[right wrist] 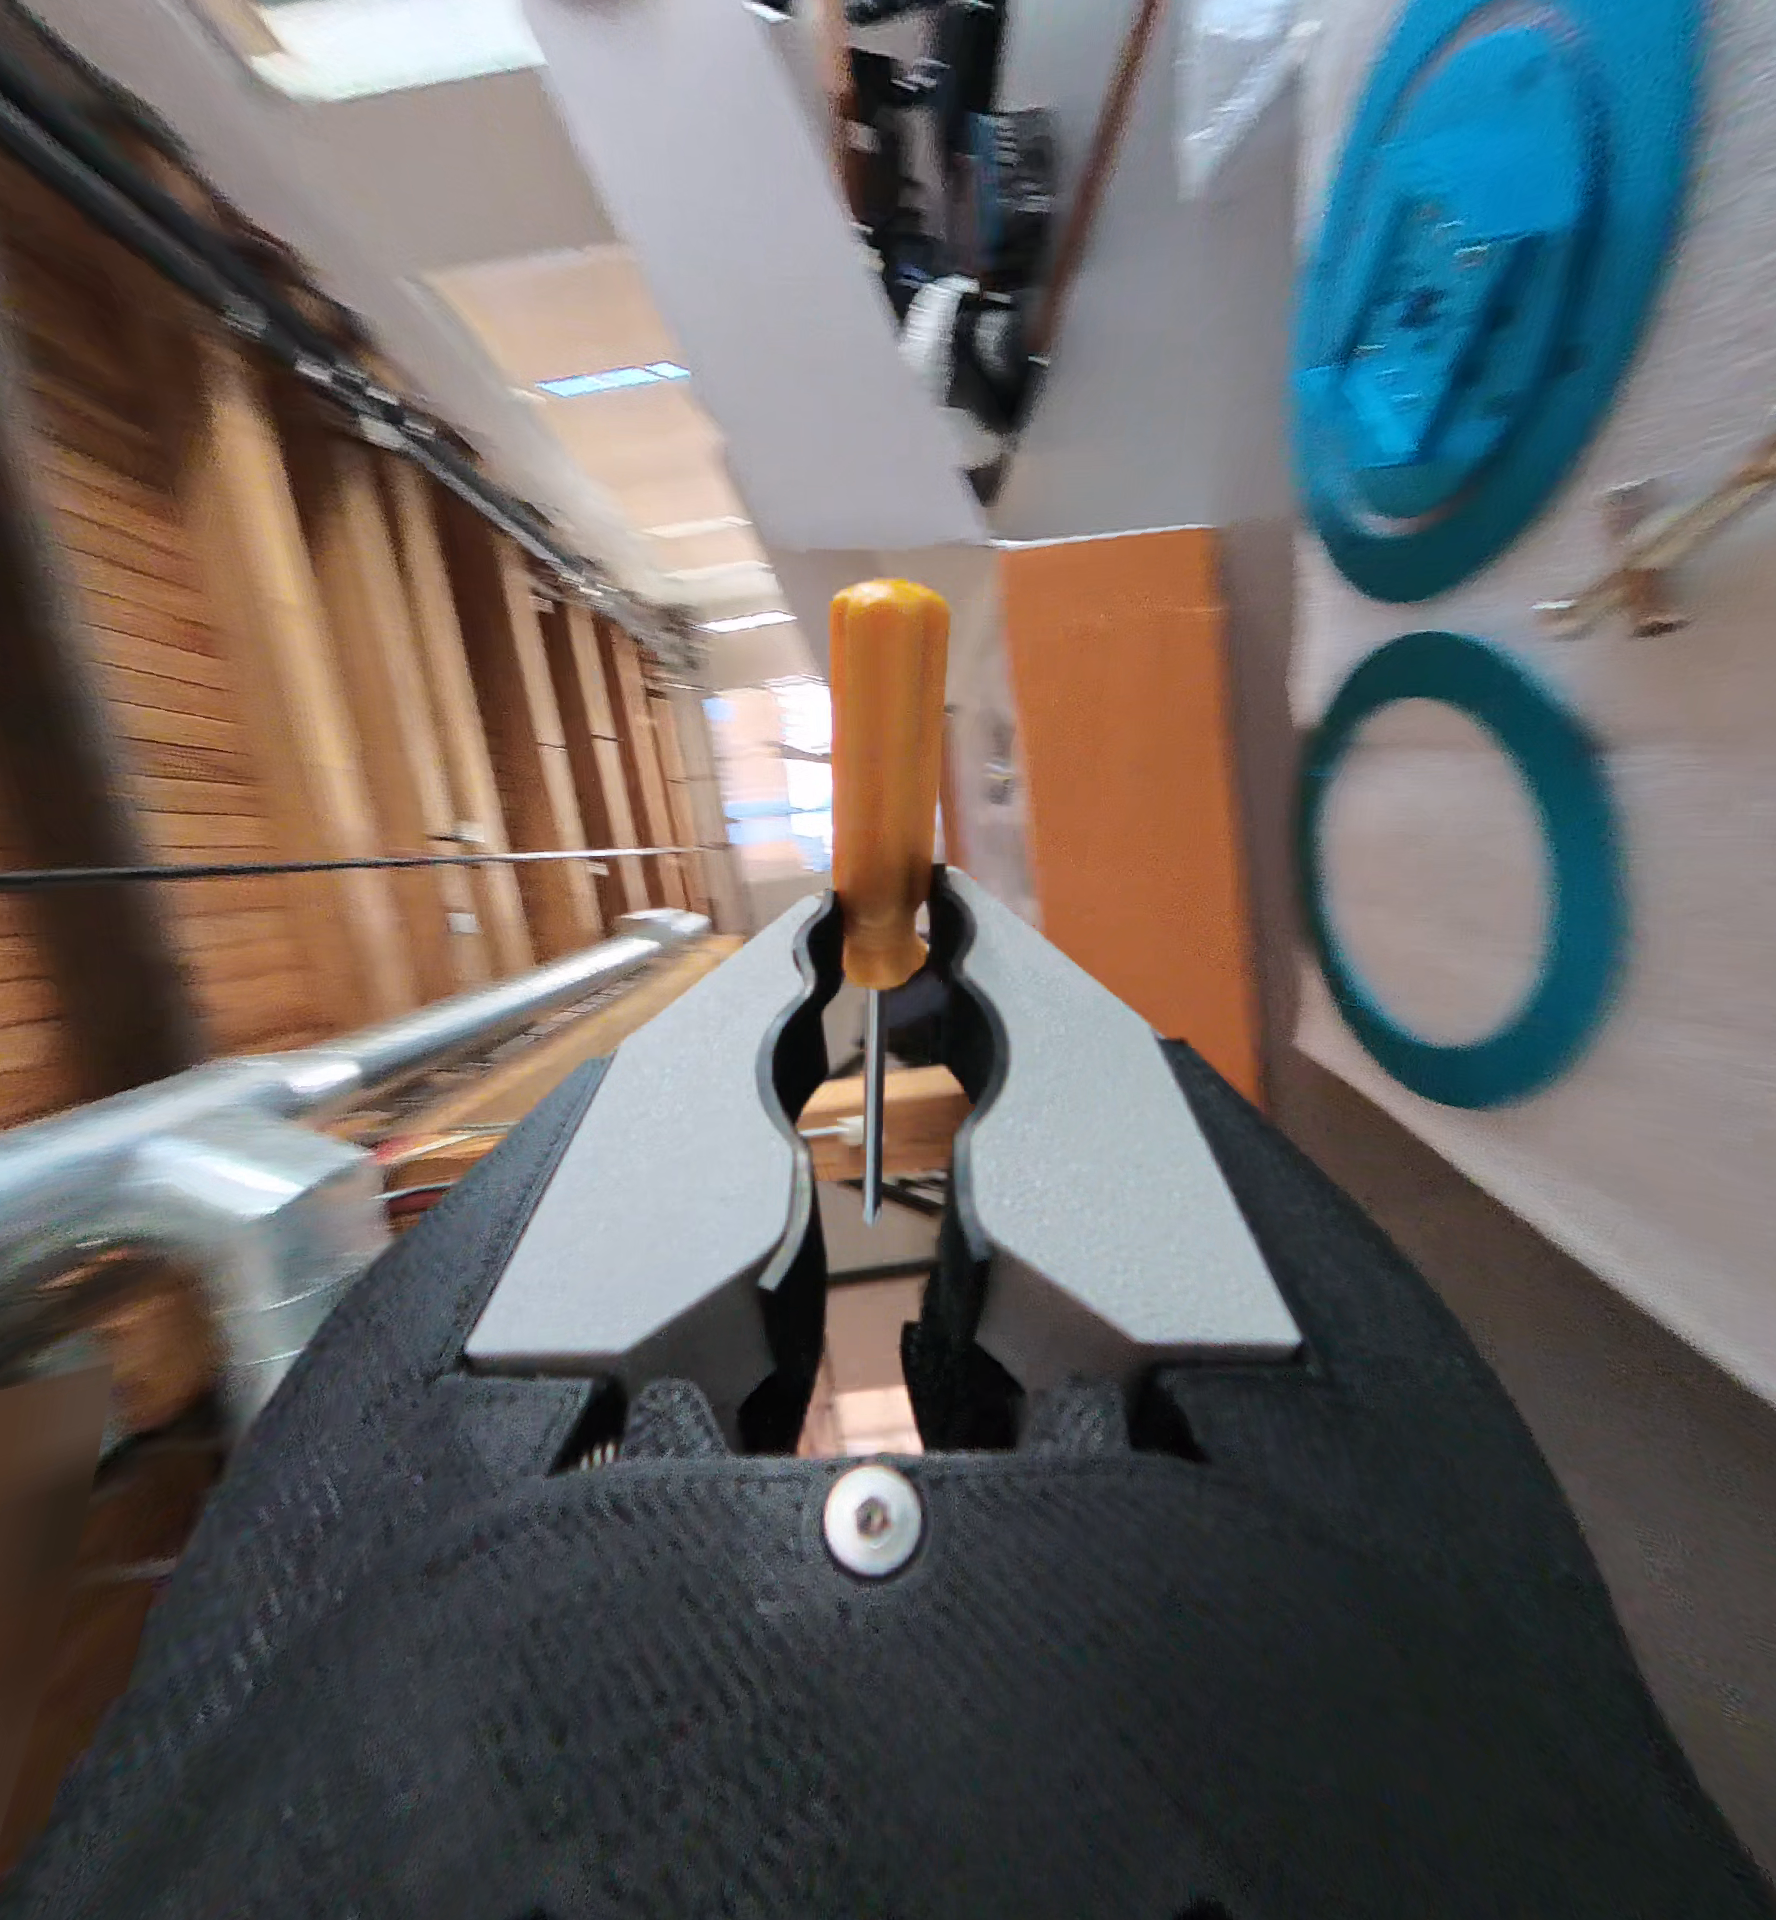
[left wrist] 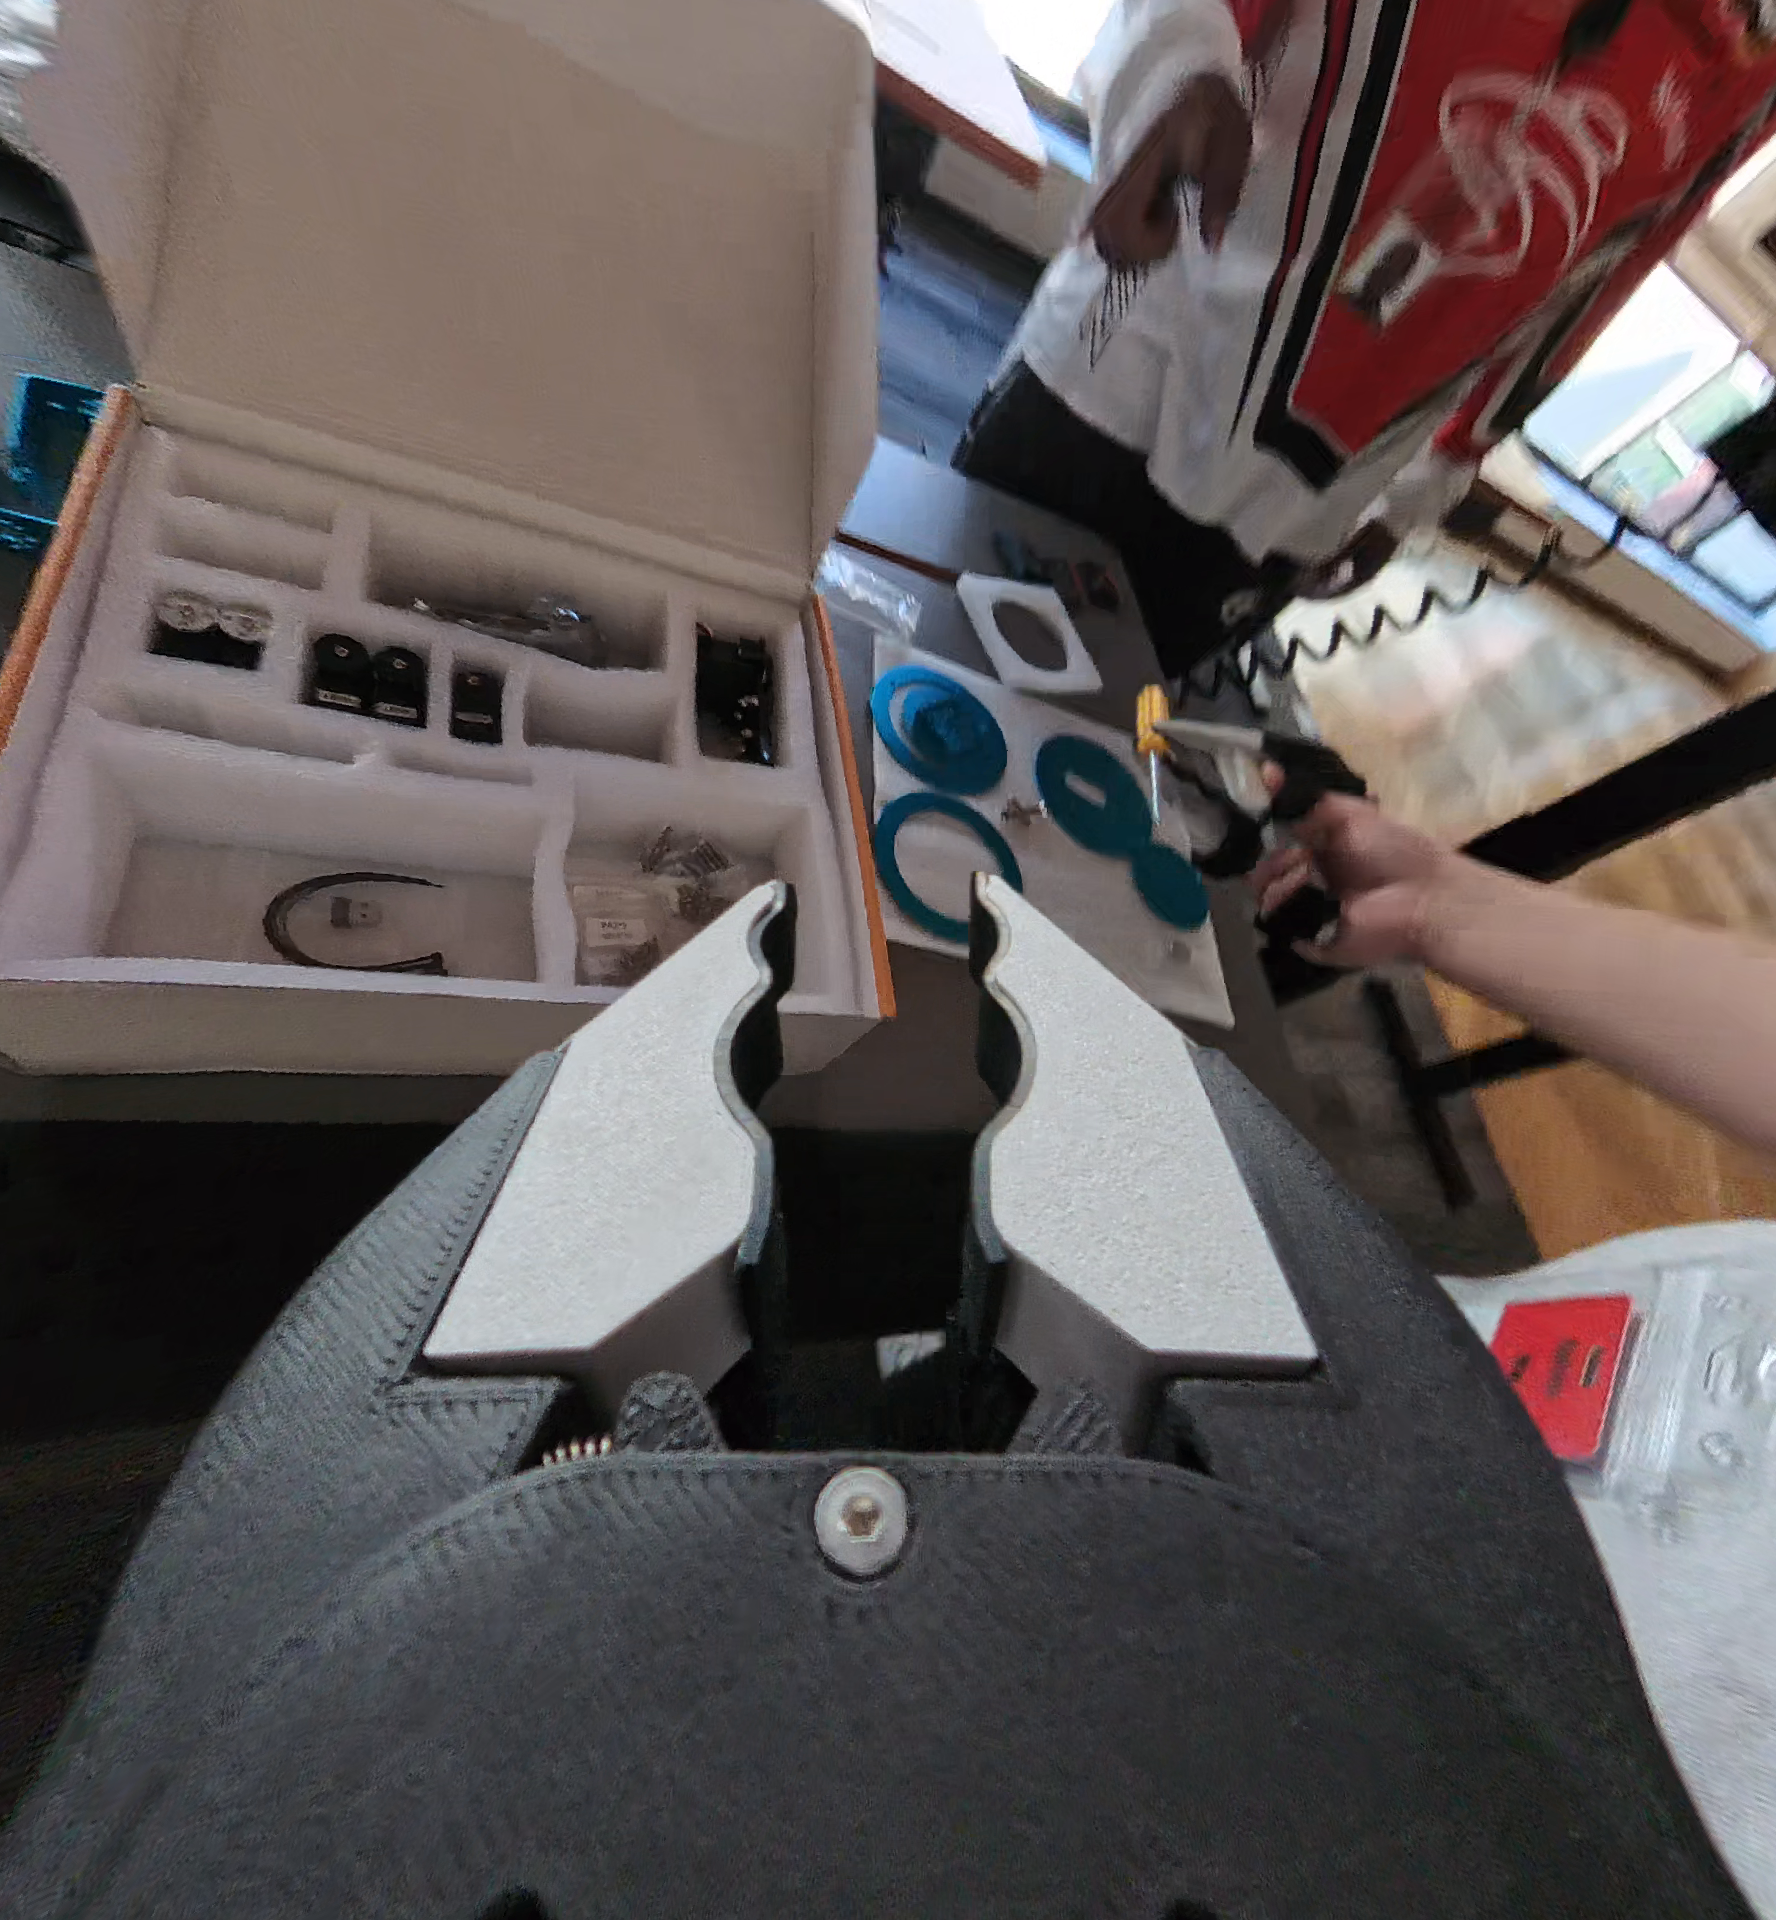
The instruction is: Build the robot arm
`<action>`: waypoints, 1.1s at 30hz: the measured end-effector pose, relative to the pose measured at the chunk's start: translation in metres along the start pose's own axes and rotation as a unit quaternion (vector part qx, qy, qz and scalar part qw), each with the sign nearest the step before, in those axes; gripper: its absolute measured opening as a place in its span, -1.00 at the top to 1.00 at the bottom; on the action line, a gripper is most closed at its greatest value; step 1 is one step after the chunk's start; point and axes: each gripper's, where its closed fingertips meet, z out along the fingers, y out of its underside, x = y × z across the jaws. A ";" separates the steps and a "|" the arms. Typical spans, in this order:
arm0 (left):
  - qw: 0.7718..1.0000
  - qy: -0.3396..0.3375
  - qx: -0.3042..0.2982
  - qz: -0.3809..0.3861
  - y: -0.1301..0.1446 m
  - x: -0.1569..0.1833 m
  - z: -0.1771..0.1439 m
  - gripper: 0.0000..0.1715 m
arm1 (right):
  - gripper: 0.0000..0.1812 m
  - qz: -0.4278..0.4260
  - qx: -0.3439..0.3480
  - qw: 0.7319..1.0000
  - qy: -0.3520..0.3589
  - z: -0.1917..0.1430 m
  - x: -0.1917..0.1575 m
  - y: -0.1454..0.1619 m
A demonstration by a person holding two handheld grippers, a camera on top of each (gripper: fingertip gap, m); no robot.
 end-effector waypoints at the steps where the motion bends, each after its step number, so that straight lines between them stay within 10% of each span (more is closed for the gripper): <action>1: 0.999 -0.009 0.025 -0.021 -0.010 -0.015 -0.010 0.63 | 0.83 0.001 0.005 1.000 -0.022 0.001 -0.008 0.000; 6: 0.994 -0.085 0.058 -0.043 -0.027 -0.087 -0.052 0.63 | 0.82 -0.085 -0.059 0.989 0.107 0.004 0.028 0.014; 11: 0.997 -0.072 -0.012 -0.028 0.019 -0.069 -0.028 0.63 | 0.83 -0.084 -0.047 0.985 0.142 -0.008 0.057 0.020; 17: 0.973 0.013 -0.180 0.142 0.100 0.022 0.078 0.63 | 0.82 -0.020 0.026 0.989 0.143 -0.050 0.073 0.013; 27: 0.875 0.144 -0.275 0.371 0.141 0.119 0.345 0.54 | 0.83 -0.046 0.058 0.981 0.178 -0.085 0.060 -0.026; 33: 0.865 0.150 -0.325 0.352 0.174 0.124 0.381 0.58 | 0.82 -0.052 0.004 0.977 0.206 -0.085 0.073 -0.010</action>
